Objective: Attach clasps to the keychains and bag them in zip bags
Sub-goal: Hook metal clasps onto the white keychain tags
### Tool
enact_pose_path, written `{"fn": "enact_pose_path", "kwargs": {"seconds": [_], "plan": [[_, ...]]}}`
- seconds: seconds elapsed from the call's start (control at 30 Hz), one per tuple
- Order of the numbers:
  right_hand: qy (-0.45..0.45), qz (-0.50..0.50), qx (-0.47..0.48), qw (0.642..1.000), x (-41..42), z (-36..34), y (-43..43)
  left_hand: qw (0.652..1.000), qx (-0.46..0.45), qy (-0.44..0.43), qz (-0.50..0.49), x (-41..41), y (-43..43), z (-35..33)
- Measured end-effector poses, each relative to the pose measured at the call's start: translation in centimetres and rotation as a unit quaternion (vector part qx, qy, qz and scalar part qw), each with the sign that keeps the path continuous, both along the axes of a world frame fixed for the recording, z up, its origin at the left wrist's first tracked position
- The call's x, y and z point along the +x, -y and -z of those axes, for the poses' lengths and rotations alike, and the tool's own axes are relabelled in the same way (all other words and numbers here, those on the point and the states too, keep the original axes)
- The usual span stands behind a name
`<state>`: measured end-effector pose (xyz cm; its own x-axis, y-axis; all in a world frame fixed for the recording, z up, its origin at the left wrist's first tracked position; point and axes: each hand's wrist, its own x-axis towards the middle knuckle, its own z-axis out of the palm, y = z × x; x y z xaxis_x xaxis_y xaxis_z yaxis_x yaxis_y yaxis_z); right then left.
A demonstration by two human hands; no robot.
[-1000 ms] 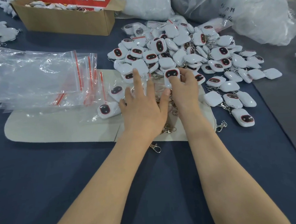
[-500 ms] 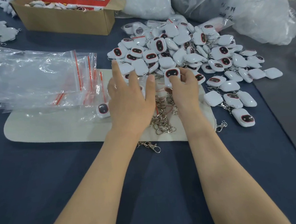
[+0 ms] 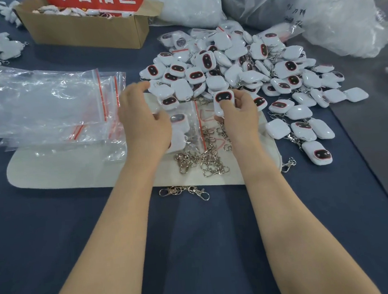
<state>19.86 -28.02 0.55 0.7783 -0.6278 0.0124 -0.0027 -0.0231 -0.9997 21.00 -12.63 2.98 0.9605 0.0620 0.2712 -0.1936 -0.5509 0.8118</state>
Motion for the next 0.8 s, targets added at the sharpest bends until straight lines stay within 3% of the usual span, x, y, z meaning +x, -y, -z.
{"fn": "enact_pose_path", "kwargs": {"seconds": [0.07,0.13,0.33,0.47,0.63,0.8], "plan": [[-0.003,0.000,-0.003,1.000,0.0,0.0,0.0,0.981,0.180,-0.064,0.027,0.0,0.0,0.7],[-0.005,0.000,-0.004,1.000,0.0,-0.1,0.0,0.965,0.238,-0.103,0.044,-0.1,0.2,1.3],[-0.008,-0.003,-0.011,1.000,0.0,-0.1,0.0,0.982,0.182,0.018,0.043,-0.3,1.0,1.2],[-0.010,-0.002,-0.017,1.000,-0.1,-0.2,0.0,0.963,0.260,-0.018,0.076,-0.8,1.8,2.3],[0.005,-0.011,-0.004,1.000,-0.3,-0.4,-0.3,0.972,0.212,0.074,0.068,-1.4,2.5,2.0],[0.003,-0.035,-0.020,0.999,-0.4,-0.5,0.0,0.965,0.249,0.022,0.079,-1.6,3.1,2.7]]}}
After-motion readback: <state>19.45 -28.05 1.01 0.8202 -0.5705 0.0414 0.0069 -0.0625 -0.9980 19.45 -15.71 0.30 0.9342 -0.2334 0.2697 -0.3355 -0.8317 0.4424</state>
